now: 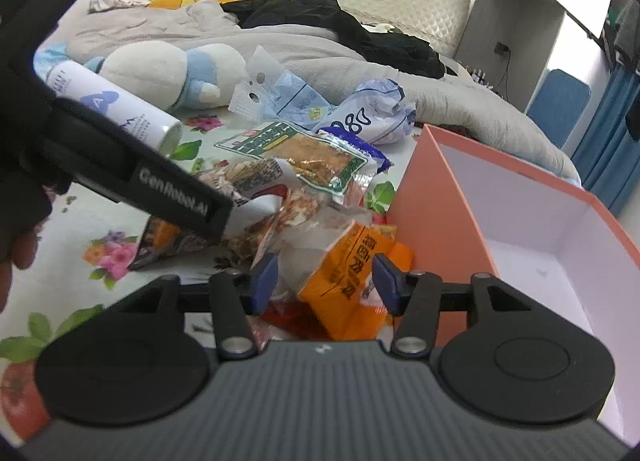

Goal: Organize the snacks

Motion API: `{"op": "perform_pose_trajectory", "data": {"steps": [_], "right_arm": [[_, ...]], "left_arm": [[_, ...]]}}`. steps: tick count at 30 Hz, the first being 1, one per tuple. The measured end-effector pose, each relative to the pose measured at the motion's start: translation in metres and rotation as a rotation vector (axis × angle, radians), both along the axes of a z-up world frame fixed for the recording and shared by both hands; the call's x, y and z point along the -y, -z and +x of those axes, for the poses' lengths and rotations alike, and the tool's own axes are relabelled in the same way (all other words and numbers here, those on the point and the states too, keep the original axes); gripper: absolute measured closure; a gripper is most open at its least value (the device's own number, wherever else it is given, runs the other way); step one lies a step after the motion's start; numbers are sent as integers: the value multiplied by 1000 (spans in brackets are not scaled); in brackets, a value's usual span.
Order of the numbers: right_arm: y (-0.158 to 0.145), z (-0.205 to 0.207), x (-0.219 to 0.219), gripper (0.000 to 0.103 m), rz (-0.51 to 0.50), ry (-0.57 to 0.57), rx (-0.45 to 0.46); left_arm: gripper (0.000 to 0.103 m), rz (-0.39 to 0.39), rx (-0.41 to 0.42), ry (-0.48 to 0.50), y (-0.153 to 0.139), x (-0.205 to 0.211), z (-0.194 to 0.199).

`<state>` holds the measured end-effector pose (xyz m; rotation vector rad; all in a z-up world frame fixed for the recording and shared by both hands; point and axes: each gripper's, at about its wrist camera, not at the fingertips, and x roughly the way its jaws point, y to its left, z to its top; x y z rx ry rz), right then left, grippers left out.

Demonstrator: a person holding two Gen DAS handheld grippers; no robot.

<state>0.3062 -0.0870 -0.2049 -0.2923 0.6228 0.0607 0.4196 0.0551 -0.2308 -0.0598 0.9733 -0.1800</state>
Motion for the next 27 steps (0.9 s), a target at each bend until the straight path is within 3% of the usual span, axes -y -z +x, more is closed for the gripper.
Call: {"op": "perform_pose_trajectory", "data": {"steps": [8, 10, 12, 17, 23, 24, 27], "right_arm": [[13, 16, -7, 32, -46, -33, -27], [15, 16, -8, 32, -56, -35, -19], [16, 16, -8, 35, -59, -36, -22], [14, 12, -11, 63, -52, -49, -24], [7, 7, -5, 79, -28, -55, -37], [6, 4, -4, 94, -31, -50, -34], [0, -6, -1, 94, 3, -59, -42]], "left_arm": [[17, -19, -38, -26, 24, -3, 13], [25, -12, -37, -32, 27, -3, 13], [41, 27, -17, -33, 27, -1, 11], [61, 37, -16, -51, 25, -5, 8], [78, 43, -8, -78, 17, -8, -2], [80, 43, -9, -84, 15, -9, -4], [82, 45, -19, -92, 11, -9, -12]]}}
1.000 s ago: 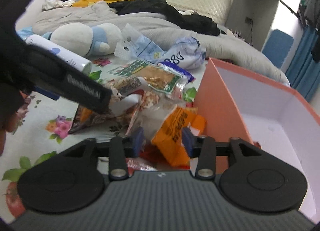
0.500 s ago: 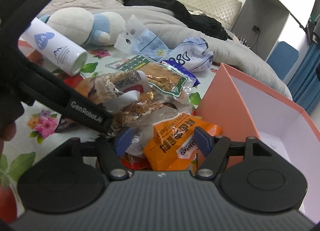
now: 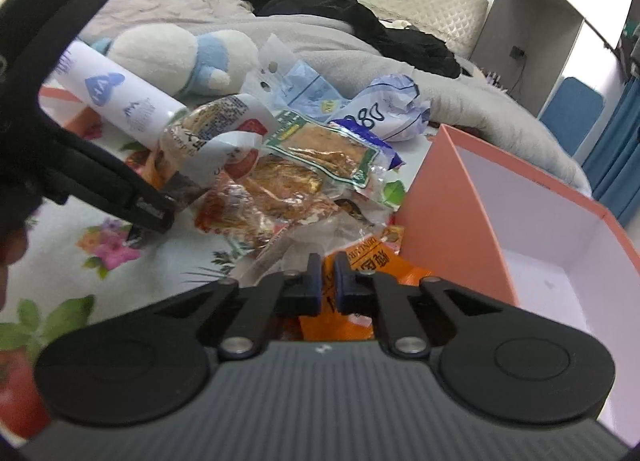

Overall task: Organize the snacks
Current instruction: 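Lift the shrimp snack bag with the left tool while the right tool reopens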

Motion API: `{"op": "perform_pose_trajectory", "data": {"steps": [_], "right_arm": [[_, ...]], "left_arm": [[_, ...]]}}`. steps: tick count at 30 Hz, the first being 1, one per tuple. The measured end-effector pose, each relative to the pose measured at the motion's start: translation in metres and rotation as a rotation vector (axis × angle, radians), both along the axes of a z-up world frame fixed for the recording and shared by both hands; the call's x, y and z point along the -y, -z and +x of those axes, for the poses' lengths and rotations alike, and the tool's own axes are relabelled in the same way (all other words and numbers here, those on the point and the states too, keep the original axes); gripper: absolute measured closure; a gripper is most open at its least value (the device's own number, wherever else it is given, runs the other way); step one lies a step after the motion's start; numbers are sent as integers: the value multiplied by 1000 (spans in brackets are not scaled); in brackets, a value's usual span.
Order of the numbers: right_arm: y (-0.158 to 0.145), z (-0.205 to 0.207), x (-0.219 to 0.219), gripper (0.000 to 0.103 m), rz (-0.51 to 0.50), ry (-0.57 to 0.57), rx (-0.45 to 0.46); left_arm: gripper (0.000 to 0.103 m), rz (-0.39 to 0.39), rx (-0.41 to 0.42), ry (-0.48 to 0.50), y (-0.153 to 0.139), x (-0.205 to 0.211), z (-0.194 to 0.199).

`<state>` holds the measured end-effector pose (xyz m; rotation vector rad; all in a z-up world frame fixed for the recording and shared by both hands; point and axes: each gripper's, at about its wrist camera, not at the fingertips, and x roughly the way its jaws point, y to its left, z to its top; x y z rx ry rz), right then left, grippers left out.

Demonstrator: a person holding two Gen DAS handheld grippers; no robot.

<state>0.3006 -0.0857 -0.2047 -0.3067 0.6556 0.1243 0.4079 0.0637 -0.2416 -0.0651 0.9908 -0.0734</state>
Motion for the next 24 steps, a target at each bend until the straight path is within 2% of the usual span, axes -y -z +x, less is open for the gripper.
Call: {"op": "perform_pose_trajectory", "data": {"steps": [3, 13, 24], "right_arm": [[-5, -11, 1, 95, 22, -16, -1], [-15, -53, 13, 97, 106, -58, -34], [-21, -101, 24, 97, 138, -116, -40]], "left_arm": [[83, 19, 9, -8, -7, 4, -10], [84, 13, 16, -78, -29, 10, -57], [84, -9, 5, -117, -45, 16, -117]]}}
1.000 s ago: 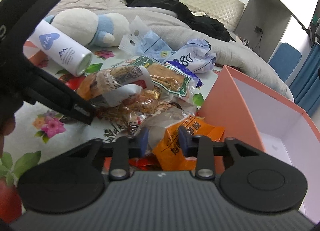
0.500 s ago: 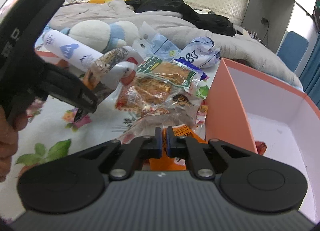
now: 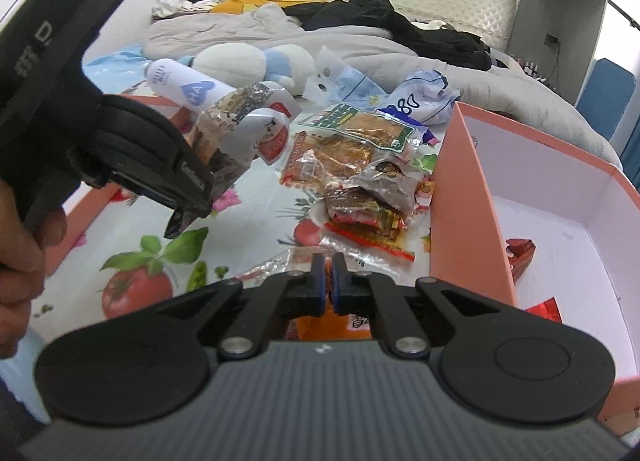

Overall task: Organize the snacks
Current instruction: 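Lift the shrimp snack bag with the left tool while the right tool reopens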

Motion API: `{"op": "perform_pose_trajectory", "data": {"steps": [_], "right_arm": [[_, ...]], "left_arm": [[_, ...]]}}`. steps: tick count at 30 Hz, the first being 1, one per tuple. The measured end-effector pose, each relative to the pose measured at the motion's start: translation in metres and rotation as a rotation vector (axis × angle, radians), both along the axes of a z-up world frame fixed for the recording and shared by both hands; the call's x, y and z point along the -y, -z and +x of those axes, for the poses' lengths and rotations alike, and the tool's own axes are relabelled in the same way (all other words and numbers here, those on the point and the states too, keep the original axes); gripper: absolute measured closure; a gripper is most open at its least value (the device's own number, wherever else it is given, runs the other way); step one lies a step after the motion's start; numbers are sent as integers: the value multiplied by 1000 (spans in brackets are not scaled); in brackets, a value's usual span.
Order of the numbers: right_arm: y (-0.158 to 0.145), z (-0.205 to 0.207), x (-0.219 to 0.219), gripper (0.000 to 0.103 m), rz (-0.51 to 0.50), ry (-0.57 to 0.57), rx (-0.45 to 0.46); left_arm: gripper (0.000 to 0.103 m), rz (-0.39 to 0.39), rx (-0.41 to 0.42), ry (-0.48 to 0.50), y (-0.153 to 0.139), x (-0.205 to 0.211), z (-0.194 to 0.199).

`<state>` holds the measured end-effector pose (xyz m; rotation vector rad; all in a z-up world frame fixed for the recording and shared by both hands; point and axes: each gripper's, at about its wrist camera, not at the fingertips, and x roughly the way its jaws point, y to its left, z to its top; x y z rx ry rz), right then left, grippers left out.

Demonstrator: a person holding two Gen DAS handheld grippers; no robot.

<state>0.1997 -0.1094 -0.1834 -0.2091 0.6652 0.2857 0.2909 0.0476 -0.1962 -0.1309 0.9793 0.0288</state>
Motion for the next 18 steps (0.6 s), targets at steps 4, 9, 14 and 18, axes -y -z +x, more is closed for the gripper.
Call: {"op": "perform_pose_trajectory", "data": {"steps": [4, 9, 14, 18], "right_arm": [[1, -12, 5, 97, 15, -5, -2], [1, -24, 16, 97, 35, -2, 1], [2, -35, 22, 96, 58, -9, -4], [6, -43, 22, 95, 61, -32, -12]], "left_arm": [[84, -11, -7, 0, -4, 4, -16], [84, -16, -22, -1, -9, 7, -39], [84, -18, -40, -1, -9, 5, -56], [84, -18, -47, -6, -5, 2, -67]]}}
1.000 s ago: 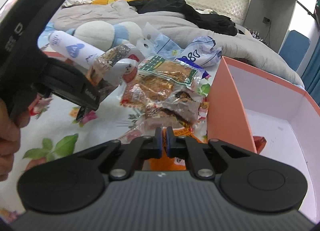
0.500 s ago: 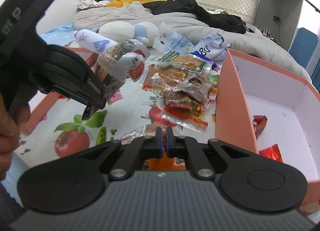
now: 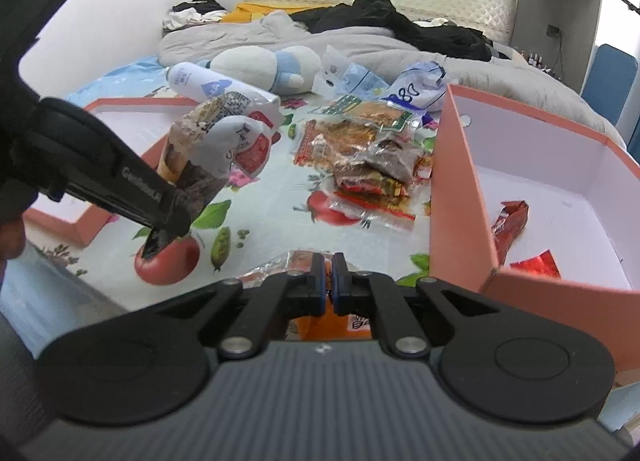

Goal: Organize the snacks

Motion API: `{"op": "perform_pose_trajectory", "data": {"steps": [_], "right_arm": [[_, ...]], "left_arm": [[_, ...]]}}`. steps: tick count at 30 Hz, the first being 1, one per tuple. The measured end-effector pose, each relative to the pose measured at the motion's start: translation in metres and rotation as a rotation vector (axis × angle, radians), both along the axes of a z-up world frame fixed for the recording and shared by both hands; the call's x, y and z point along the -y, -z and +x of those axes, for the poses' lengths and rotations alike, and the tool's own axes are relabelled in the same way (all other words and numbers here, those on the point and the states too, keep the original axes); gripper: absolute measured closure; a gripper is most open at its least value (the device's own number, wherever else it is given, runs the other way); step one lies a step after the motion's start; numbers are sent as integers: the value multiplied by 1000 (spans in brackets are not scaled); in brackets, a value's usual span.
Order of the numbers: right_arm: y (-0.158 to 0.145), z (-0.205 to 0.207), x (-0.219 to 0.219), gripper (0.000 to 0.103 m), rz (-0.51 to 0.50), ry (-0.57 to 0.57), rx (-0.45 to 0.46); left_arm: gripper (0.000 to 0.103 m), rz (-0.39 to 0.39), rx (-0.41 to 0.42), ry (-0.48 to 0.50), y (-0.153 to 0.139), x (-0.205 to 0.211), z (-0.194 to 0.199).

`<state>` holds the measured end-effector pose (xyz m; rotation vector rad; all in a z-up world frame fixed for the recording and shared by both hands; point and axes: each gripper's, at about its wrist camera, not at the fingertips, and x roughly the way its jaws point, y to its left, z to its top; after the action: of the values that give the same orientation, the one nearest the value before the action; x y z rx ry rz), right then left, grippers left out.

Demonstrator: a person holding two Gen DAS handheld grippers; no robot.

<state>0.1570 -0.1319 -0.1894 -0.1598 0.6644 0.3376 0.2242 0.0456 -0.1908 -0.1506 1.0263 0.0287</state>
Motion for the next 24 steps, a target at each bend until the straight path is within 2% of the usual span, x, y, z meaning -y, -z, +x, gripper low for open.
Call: {"op": "perform_pose_trajectory", "data": {"steps": [4, 6, 7, 8, 9, 16, 21, 24], "right_arm": [[7, -4, -4, 93, -34, -11, 0], [13, -4, -6, 76, -55, -10, -12], [15, -5, -7, 55, -61, -8, -11], [16, -6, -8, 39, -66, -6, -5], [17, -6, -8, 36, -73, -12, -1], [25, 1, -9, 36, -93, -35, -58], [32, 11, -1, 36, -35, -51, -151], [35, 12, 0, 37, -25, -62, -162]], "left_arm": [[84, -15, -3, -13, 3, -5, -8], [84, -23, -1, -19, 4, -7, -13], [84, -29, 0, -22, 5, -9, -15], [84, -32, -2, -24, 6, -9, -17], [84, -35, -5, -25, 7, -10, -18], [84, -50, -21, -28, 17, -11, -26], [84, -54, -29, -23, 23, -10, -26], [84, -43, -36, -17, 27, -8, -26]]}}
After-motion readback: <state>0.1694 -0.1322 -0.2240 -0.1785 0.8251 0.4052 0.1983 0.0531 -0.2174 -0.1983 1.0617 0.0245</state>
